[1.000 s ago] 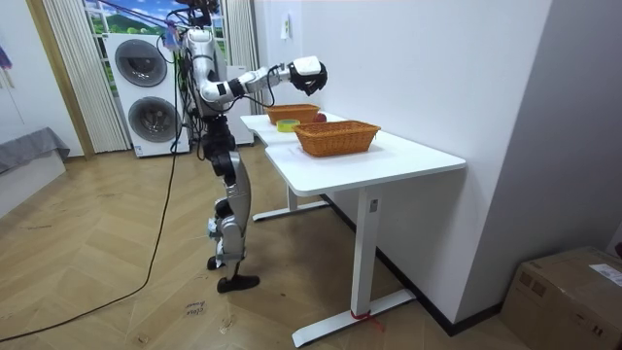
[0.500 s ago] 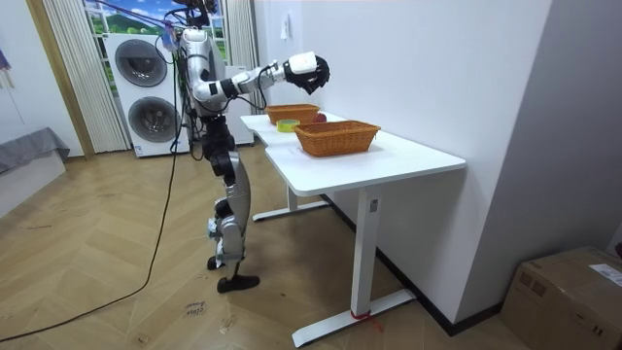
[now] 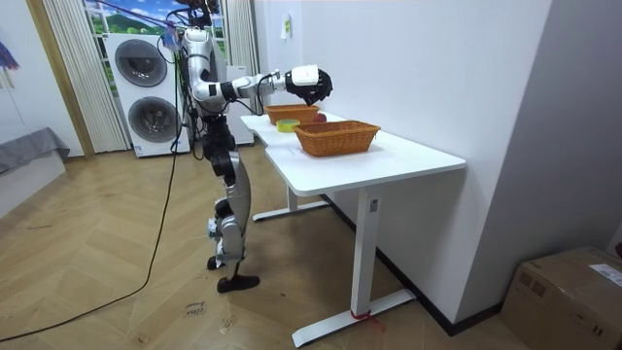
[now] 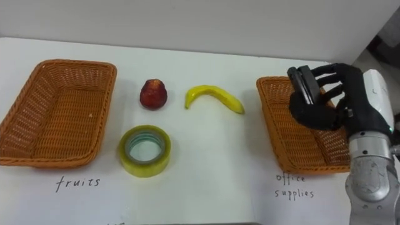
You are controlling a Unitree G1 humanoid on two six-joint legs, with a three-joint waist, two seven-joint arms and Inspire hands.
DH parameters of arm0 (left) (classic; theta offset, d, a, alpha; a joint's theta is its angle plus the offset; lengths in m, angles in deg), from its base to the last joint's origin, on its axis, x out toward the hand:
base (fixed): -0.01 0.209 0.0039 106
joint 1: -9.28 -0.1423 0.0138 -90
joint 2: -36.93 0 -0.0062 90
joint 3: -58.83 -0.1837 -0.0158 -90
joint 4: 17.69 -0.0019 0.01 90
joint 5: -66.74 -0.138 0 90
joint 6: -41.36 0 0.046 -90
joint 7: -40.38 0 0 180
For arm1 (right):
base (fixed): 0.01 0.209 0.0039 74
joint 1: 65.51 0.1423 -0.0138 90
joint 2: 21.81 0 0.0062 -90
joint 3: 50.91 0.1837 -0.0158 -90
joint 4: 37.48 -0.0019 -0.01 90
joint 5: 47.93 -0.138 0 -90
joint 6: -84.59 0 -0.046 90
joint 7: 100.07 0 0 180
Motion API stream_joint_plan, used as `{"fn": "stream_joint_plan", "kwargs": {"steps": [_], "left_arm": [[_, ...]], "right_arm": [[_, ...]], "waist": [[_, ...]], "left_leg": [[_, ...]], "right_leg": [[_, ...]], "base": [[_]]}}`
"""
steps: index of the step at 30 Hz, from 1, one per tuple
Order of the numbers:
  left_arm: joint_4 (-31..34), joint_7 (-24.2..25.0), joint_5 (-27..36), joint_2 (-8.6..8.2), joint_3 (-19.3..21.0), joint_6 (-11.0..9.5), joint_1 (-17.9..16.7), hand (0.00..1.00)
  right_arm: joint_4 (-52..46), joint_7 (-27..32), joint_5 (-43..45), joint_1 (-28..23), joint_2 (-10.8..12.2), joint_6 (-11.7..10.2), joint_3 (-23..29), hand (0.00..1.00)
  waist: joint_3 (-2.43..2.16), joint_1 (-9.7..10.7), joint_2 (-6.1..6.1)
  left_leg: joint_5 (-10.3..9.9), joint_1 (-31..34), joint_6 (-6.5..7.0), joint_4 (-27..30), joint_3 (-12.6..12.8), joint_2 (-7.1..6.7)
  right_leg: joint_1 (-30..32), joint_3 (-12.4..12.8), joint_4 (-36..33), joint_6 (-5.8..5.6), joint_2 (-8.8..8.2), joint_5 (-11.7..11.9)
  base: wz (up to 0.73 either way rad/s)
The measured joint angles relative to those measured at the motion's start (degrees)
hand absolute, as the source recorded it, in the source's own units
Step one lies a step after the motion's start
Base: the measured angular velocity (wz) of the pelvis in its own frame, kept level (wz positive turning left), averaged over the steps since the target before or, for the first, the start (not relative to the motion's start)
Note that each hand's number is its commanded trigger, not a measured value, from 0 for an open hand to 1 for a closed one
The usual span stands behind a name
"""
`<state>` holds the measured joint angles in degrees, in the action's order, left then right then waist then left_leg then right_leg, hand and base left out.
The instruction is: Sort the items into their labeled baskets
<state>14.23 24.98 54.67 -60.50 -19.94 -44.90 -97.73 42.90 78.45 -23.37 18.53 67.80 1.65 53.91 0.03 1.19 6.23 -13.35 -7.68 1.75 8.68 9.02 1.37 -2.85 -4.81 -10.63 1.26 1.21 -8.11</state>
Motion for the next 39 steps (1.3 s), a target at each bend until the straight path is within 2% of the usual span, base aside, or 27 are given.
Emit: {"fn": "stream_joint_plan", "kwargs": {"steps": [16,17,19,20,26,39], "left_arm": [[0.0,0.3,0.0,-0.04,0.0,1.1,0.0,0.0],[0.0,0.3,0.0,-0.04,0.0,1.2,0.0,0.0],[0.0,0.2,0.0,-0.05,0.1,1.3,-0.1,0.0],[0.0,0.2,0.0,-0.05,0.2,1.3,-0.1,0.0],[0.8,0.3,-1.4,-0.19,2.1,1.3,-0.4,0.0],[2.1,0.3,-1.8,-0.17,2.2,1.3,-0.5,0.0]], "right_arm": [[1.5,-3.4,3.1,0.0,0.0,0.5,0.0,1.0],[2.1,-3.7,3.2,0.0,0.0,0.6,0.0,0.84],[2.6,-3.7,3.2,0.0,0.0,0.8,0.0,0.36],[2.7,-3.7,3.2,0.0,0.0,0.8,0.0,0.0],[3.2,-6.4,3.1,0.0,0.0,1.3,0.1,0.0],[3.2,-9.2,3.2,0.2,0.0,2.0,0.1,0.0]], "waist": [[-0.03,-0.1,-0.06],[-0.03,-0.1,-0.06],[-0.04,-0.1,-0.11],[-0.04,-0.1,-0.12],[-0.07,-0.1,-0.1],[-0.24,-0.1,0.11]], "left_leg": [[0.0,-0.1,0.0,0.3,0.1,-0.01],[0.0,-0.1,0.0,0.3,0.1,-0.02],[0.0,-0.1,0.0,0.3,0.1,-0.01],[0.0,-0.1,0.0,0.3,0.2,0.0],[0.0,0.0,0.0,0.2,0.3,0.0],[0.0,-0.1,0.01,0.1,0.4,0.0]], "right_leg": [[-0.1,-0.1,0.0,0.0,-0.05,0.0],[-0.1,-0.1,0.0,0.0,-0.05,0.0],[-0.1,-0.1,0.0,0.0,-0.05,0.0],[-0.1,-0.1,0.0,0.0,-0.04,0.0],[-0.1,0.0,0.0,0.0,-0.12,0.0],[-0.1,0.0,0.1,0.0,-0.1,0.0]], "base": [[0.0],[0.0],[0.0],[0.0],[0.0],[0.0]]}}
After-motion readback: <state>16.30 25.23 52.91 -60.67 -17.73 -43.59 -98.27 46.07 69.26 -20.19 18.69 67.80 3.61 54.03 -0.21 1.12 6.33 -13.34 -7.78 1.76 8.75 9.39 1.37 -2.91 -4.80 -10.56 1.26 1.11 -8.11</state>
